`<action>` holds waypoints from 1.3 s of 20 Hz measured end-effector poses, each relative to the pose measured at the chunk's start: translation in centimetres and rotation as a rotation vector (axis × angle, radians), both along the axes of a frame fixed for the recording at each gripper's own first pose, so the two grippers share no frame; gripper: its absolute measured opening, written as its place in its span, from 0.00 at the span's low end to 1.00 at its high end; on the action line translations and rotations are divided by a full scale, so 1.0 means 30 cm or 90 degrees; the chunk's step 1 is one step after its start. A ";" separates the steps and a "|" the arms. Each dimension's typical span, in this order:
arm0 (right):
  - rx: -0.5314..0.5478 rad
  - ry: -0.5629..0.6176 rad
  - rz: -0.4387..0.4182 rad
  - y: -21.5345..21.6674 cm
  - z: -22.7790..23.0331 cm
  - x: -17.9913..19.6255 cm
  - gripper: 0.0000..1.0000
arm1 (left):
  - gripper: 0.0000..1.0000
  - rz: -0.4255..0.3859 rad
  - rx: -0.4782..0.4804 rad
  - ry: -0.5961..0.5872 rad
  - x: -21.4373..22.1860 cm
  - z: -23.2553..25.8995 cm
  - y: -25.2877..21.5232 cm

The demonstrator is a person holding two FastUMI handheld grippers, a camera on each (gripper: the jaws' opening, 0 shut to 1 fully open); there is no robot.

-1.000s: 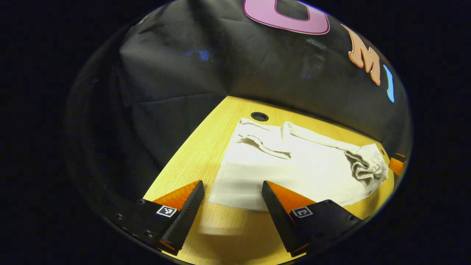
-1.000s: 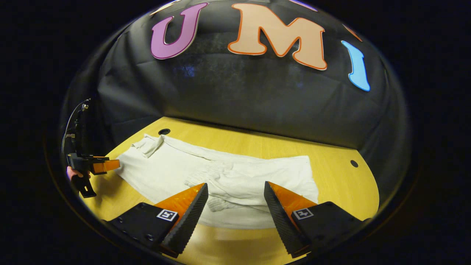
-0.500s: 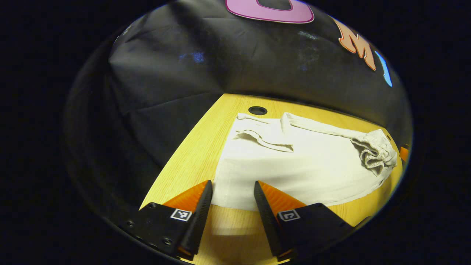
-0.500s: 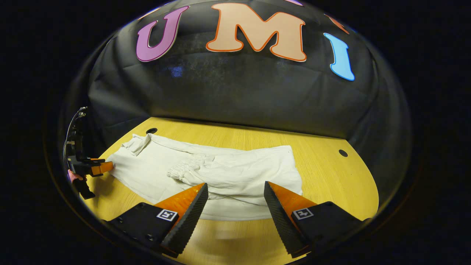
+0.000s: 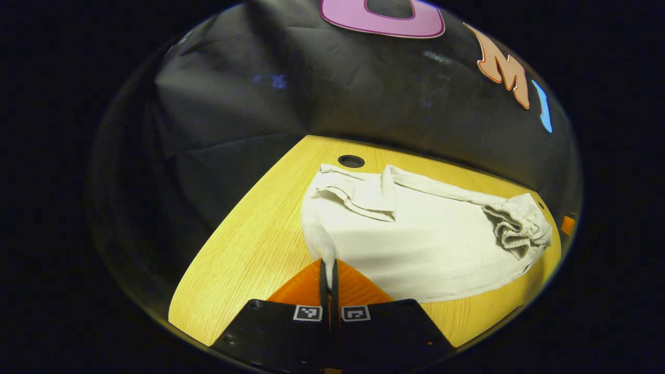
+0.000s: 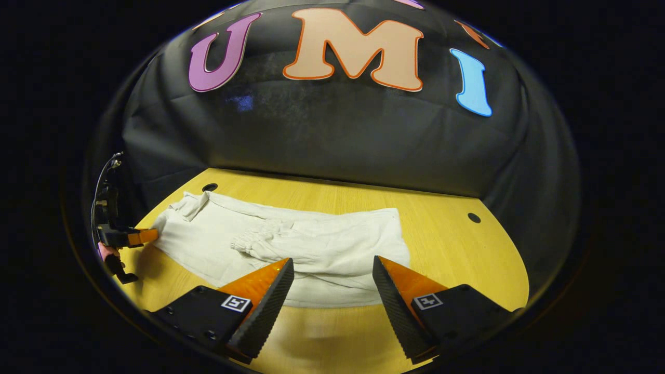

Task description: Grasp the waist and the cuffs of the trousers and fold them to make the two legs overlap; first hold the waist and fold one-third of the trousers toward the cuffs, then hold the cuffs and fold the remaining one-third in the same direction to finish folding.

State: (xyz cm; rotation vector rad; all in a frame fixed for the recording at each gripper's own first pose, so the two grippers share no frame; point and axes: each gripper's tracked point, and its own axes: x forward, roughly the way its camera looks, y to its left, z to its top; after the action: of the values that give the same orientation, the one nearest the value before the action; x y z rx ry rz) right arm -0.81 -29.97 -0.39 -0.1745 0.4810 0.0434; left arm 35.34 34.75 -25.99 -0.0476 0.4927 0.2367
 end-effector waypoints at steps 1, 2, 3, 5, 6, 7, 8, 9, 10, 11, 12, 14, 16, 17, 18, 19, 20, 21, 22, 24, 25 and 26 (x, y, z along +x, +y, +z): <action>-0.002 -0.002 -0.004 -0.018 0.012 -0.009 0.98 | 0.00 0.000 -0.002 0.000 0.000 0.004 -0.004; -0.005 -0.004 -0.008 -0.040 0.025 -0.020 0.98 | 0.00 -0.001 -0.005 -0.003 0.000 0.015 -0.012; -0.009 -0.007 -0.012 -0.060 0.038 -0.029 0.98 | 0.00 -0.005 -0.012 -0.010 0.006 0.027 -0.029; -0.011 -0.013 -0.026 -0.105 0.061 -0.045 0.98 | 0.00 -0.010 -0.038 -0.027 0.017 0.058 -0.078; -0.010 -0.018 -0.034 -0.130 0.072 -0.053 0.98 | 0.00 -0.013 -0.045 -0.033 0.021 0.077 -0.103; -0.008 -0.022 -0.041 -0.156 0.084 -0.065 0.98 | 0.00 -0.016 -0.048 -0.040 0.025 0.095 -0.127; -0.005 -0.026 -0.048 -0.183 0.094 -0.078 0.98 | 0.00 -0.021 -0.048 -0.050 0.032 0.123 -0.154; -0.002 -0.027 -0.055 -0.212 0.103 -0.091 0.98 | 0.00 -0.028 -0.049 -0.060 0.042 0.149 -0.190; 0.001 -0.028 -0.061 -0.238 0.108 -0.105 0.98 | 0.00 -0.037 -0.054 -0.071 0.049 0.180 -0.231; 0.005 -0.029 -0.068 -0.275 0.117 -0.122 0.98 | 0.00 -0.045 -0.059 -0.080 0.057 0.212 -0.271; 0.008 -0.029 -0.072 -0.302 0.119 -0.134 0.98 | 0.00 -0.055 -0.062 -0.090 0.064 0.246 -0.316; 0.011 -0.030 -0.078 -0.368 0.128 -0.160 0.98 | 0.00 -0.074 -0.063 -0.111 0.086 0.309 -0.413; 0.008 -0.032 -0.082 -0.440 0.139 -0.183 0.98 | 0.00 -0.099 -0.057 -0.123 0.112 0.369 -0.526; 0.005 -0.033 -0.083 -0.481 0.146 -0.191 0.98 | 0.00 -0.114 -0.053 -0.131 0.122 0.403 -0.585; 0.003 -0.034 -0.085 -0.521 0.149 -0.200 0.98 | 0.00 -0.128 -0.050 -0.138 0.133 0.435 -0.648; 0.003 -0.036 -0.088 -0.563 0.155 -0.204 0.98 | 0.00 -0.141 -0.048 -0.147 0.145 0.463 -0.714; 0.005 -0.038 -0.089 -0.601 0.162 -0.210 0.98 | 0.00 -0.153 -0.050 -0.154 0.152 0.484 -0.779; 0.006 -0.040 -0.091 -0.634 0.165 -0.215 0.98 | 0.00 -0.164 -0.051 -0.161 0.163 0.501 -0.840; 0.007 -0.041 -0.094 -0.682 0.169 -0.221 0.98 | 0.00 -0.174 -0.050 -0.166 0.176 0.516 -0.902; 0.010 -0.038 -0.102 -0.766 0.167 -0.234 0.98 | 0.00 -0.193 -0.045 -0.170 0.197 0.526 -1.015; 0.011 -0.038 -0.107 -0.807 0.168 -0.243 0.99 | 0.00 -0.204 -0.044 -0.169 0.207 0.528 -1.073; 0.012 -0.037 -0.113 -0.847 0.167 -0.247 0.98 | 0.00 -0.215 -0.041 -0.168 0.213 0.531 -1.130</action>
State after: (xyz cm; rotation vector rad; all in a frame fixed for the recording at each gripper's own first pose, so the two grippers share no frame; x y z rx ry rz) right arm -8.21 -55.38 4.63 -0.1143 0.4358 -0.1309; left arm 41.73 0.84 -10.06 -0.0568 0.2386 -0.1163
